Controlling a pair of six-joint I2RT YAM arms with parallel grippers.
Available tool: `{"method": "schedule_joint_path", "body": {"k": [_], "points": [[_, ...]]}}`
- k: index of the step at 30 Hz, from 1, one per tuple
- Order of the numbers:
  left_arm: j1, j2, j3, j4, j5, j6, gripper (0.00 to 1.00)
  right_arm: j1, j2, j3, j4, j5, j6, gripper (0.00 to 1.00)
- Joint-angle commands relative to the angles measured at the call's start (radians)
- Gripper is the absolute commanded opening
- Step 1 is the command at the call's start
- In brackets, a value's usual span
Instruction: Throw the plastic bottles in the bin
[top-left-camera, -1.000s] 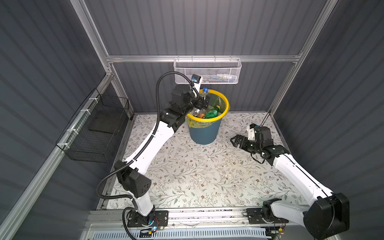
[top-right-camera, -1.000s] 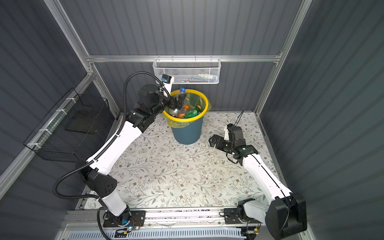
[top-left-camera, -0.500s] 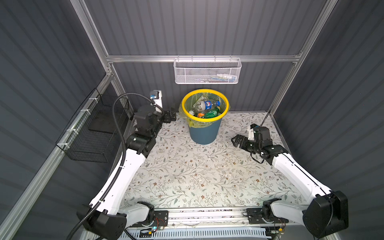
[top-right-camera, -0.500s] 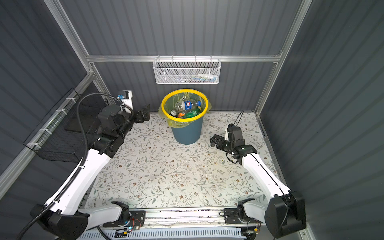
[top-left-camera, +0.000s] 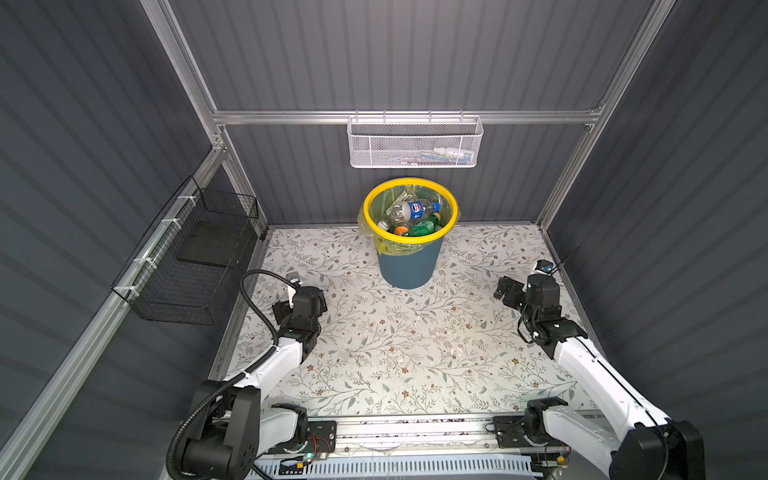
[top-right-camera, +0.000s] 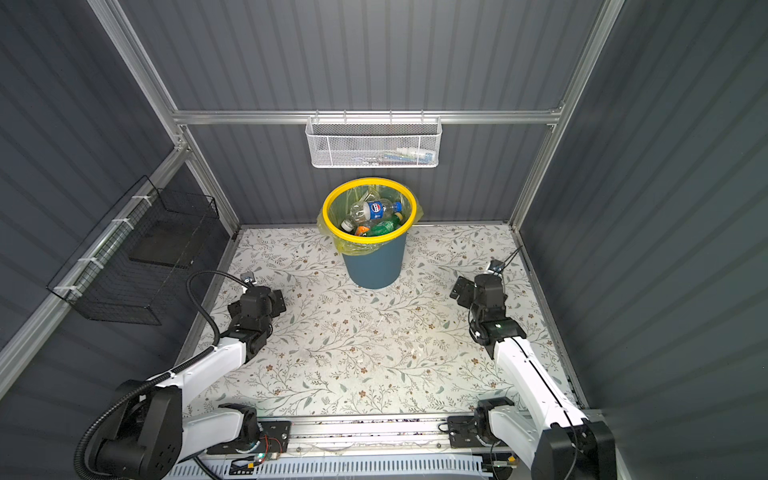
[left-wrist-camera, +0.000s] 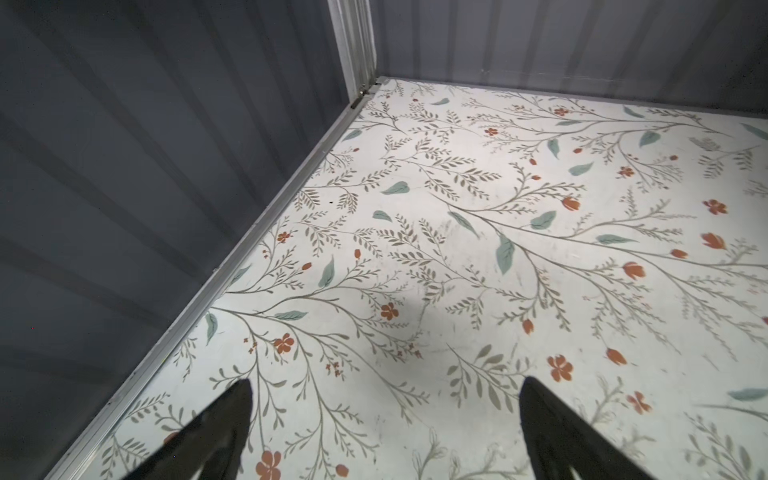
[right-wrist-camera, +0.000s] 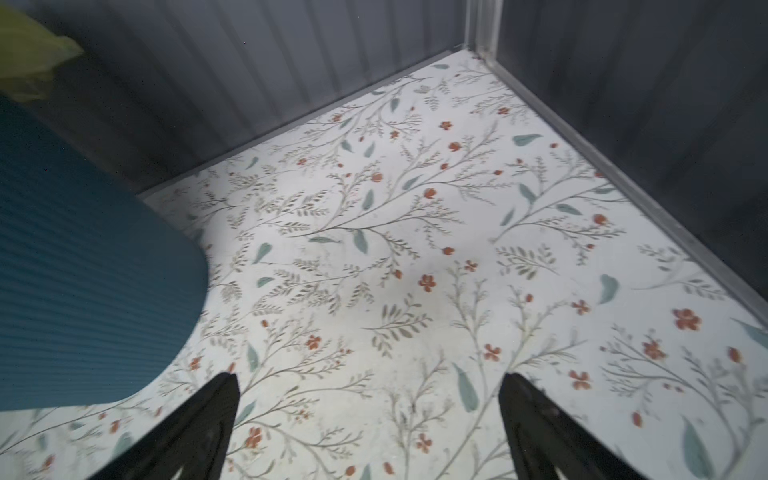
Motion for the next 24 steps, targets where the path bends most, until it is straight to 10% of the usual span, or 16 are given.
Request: {"method": "schedule_joint_path", "body": {"k": [1, 14, 24], "points": [[0.003, 0.066, -0.035, 0.23, -0.095, 0.044, 1.0, -0.048, 0.006, -0.074, 0.206, 0.143, -0.078, 0.99], [0.071, 0.43, -0.102, 0.78, 0.189, 0.217, 1.0, -0.172, 0.318, -0.246, 0.847, 0.024, -0.196, 0.99], [0.137, 0.468, -0.029, 0.656, 0.288, 0.178, 1.0, -0.179, 0.425, -0.281, 1.001, -0.207, -0.272, 0.99]]}}
